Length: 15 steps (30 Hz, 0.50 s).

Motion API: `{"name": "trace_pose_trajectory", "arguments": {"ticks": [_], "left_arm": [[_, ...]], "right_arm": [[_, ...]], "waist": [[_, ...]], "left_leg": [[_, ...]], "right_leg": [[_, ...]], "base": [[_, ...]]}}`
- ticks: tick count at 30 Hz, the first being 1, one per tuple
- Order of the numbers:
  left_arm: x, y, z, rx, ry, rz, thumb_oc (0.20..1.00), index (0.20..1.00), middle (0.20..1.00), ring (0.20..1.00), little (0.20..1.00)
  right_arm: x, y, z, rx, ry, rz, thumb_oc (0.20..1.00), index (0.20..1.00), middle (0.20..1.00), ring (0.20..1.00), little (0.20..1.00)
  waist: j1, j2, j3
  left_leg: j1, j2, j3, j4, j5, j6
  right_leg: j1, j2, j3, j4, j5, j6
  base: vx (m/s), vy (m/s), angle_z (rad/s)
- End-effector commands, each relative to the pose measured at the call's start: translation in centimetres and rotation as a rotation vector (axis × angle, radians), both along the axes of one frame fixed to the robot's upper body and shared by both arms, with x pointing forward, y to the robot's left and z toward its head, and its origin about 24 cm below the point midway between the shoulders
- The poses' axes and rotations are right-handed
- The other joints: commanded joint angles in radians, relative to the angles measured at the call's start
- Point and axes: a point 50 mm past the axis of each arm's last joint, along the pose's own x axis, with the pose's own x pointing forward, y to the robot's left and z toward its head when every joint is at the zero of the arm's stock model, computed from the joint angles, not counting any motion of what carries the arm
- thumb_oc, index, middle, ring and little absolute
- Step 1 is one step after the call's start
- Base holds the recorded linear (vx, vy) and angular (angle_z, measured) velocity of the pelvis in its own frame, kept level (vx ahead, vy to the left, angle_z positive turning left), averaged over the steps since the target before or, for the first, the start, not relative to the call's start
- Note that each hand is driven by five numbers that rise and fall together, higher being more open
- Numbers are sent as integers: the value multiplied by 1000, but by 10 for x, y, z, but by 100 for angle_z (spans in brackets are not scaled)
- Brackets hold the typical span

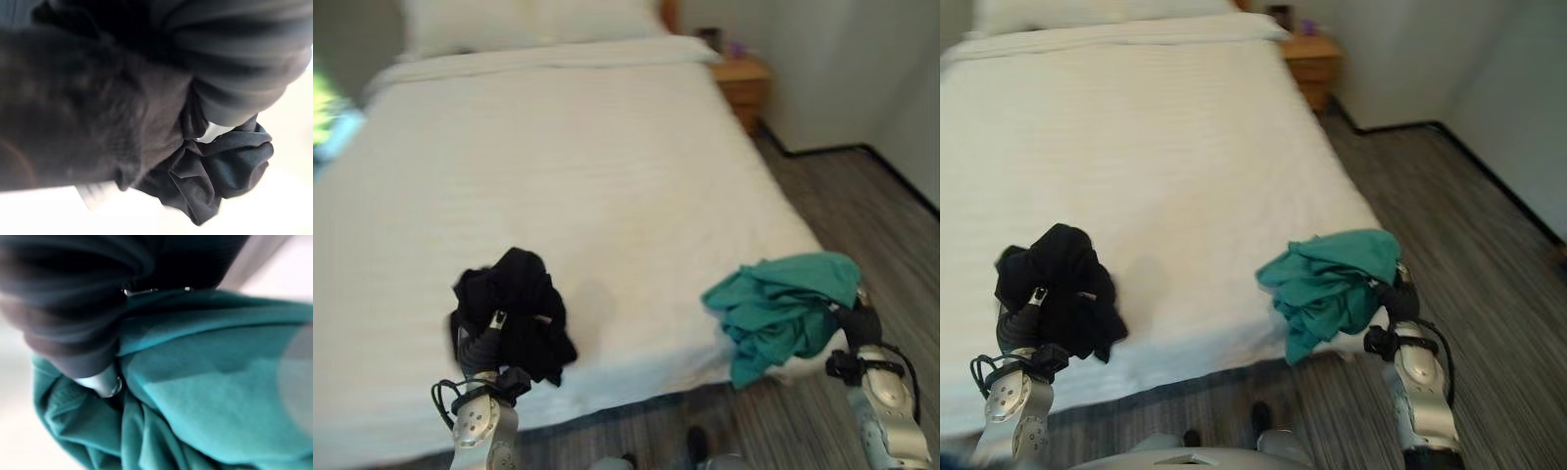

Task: Pick up bed clothes into laundry basket.

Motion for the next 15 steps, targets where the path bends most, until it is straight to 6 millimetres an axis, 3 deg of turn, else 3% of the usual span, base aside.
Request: {"name": "trace_pose_trajectory", "arguments": {"ticks": [1, 2, 3, 4, 5, 6, 7, 8, 11, 13, 15], "left_arm": [[15, 7, 38, 147, -167, -88, 200, 200, 200, 200, 200], [15, 8, 39, 149, -168, -88, 200, 200, 200, 200, 200], [17, 9, 43, 163, -177, -81, 200, 200, 200, 200, 200], [17, 9, 43, 164, -177, -82, 200, 200, 200, 200, 200], [17, 7, 38, 147, -161, -85, 200, 200, 200, 200, 200], [17, 7, 38, 147, -162, -85, 200, 200, 200, 200, 200], [16, 5, 36, 135, -157, -91, 200, 200, 200, 200, 200], [15, 3, 34, 121, -149, -96, 200, 200, 200, 200, 200], [20, -3, 38, 131, -162, -122, 200, 200, 200, 200, 200], [22, -4, 39, 136, -164, -126, 200, 200, 200, 200, 200], [27, -7, 41, 128, -177, -133, 200, 200, 200, 200, 200]], "right_arm": [[-13, -3, 7, -40, -59, -11, 200, 200, 200, 200, 200], [-13, -3, 7, -38, -60, -11, 200, 200, 200, 200, 200], [-16, 3, 6, -30, -65, -4, 200, 200, 200, 200, 200], [-16, 3, 7, -29, -66, -5, 200, 200, 200, 200, 200], [-16, 7, 5, -48, -52, 13, 200, 200, 200, 200, 200], [-16, 7, 5, -49, -52, 13, 200, 200, 200, 200, 200], [-17, 8, 3, -45, -43, 14, 200, 200, 200, 200, 200], [-18, 6, 4, -45, -43, 15, 200, 200, 200, 200, 200], [-9, 11, 7, -53, -63, 29, 200, 200, 200, 200, 200], [-2, 18, 9, -50, -72, 63, 200, 200, 200, 200, 200], [2, 25, 8, -51, -64, 93, 200, 200, 200, 200, 200]], "waist": [[-33, -21, -17], [-28, -28, -18], [-5, -14, 12], [-5, -17, 13], [7, 5, 16], [5, 4, 17], [0, 7, 14], [8, 14, 0], [32, 20, -22], [41, 6, -39], [39, 0, -58]], "left_leg": [[71, 115, 176, -175, 54, -78], [65, 110, 183, -177, 63, -79], [51, 145, 281, -166, 71, -79], [50, 143, 280, -166, 74, -81], [53, 171, 359, -180, 94, -86], [52, 169, 359, -183, 100, -86], [63, 178, 400, -195, 107, -88], [68, 201, 469, -199, 103, -89], [63, 223, 546, -186, 103, -96], [75, 229, 599, -185, 96, -107], [73, 239, 623, -173, 100, -118]], "right_leg": [[-87, -24, -34, -15, 149, 68], [-95, -27, -25, -16, 157, 70], [-98, -65, -225, 13, 77, 43], [-101, -67, -226, 17, 77, 43], [-54, -121, -412, 89, 4, 2], [-55, -123, -412, 90, 7, 2], [-38, -128, -434, 115, -9, -2], [-1, -151, -492, 163, -55, -6], [42, -200, -586, 179, -73, -4], [83, -191, -623, 101, -64, 7], [90, -166, -600, 55, -61, 6]], "base": [[-226, 89, -181], [-314, 35, -231], [-224, -6, -190], [-361, 41, -195], [-187, 34, -184], [-241, 50, -179], [-194, -14, -159], [-222, -34, -129], [-110, -50, -135], [-15, -141, -94], [57, -214, -72]]}}
